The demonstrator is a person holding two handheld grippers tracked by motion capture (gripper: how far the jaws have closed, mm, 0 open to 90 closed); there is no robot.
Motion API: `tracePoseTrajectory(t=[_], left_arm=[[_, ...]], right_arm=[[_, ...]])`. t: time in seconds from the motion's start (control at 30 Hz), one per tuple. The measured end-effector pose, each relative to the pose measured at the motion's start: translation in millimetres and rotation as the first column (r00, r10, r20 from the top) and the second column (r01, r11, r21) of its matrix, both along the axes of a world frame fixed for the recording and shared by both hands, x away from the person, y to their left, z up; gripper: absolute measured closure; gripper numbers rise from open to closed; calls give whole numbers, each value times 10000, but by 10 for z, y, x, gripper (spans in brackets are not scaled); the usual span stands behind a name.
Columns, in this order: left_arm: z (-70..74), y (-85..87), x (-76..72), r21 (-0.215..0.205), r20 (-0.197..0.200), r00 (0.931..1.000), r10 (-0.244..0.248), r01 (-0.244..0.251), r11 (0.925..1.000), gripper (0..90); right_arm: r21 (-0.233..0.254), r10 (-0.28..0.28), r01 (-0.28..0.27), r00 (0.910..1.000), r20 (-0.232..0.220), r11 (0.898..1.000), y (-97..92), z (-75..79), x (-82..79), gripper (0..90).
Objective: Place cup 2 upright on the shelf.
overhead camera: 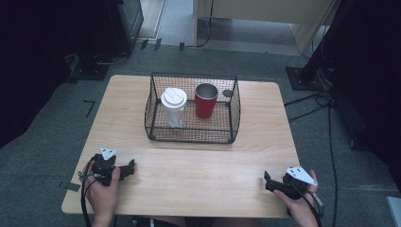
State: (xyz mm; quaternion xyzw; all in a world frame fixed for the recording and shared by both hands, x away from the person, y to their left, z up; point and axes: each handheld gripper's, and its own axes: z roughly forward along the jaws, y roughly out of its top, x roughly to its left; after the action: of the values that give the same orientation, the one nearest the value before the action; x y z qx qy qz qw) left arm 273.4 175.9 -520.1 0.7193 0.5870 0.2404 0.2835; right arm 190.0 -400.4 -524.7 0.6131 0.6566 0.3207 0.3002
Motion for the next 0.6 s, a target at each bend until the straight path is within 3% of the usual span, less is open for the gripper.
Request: tracePoseTrajectory(t=[0.17, 0.43, 0.6], left_arm=[[0, 0, -1, 6, 0, 10000, -2, 2, 10000, 5], [-1, 0, -1, 3, 4, 10000, 1, -1, 10000, 5], [-1, 0, -1, 1, 4, 10000, 0, 0, 10000, 4]], right_arm=[[241, -100, 128, 9937, -1112, 9996, -115, -39, -46, 1], [194, 269, -249, 9933, -1123, 9995, -158, -37, -8, 3], [197, -145, 168, 9936, -1118, 9997, -203, -37, 109, 2]])
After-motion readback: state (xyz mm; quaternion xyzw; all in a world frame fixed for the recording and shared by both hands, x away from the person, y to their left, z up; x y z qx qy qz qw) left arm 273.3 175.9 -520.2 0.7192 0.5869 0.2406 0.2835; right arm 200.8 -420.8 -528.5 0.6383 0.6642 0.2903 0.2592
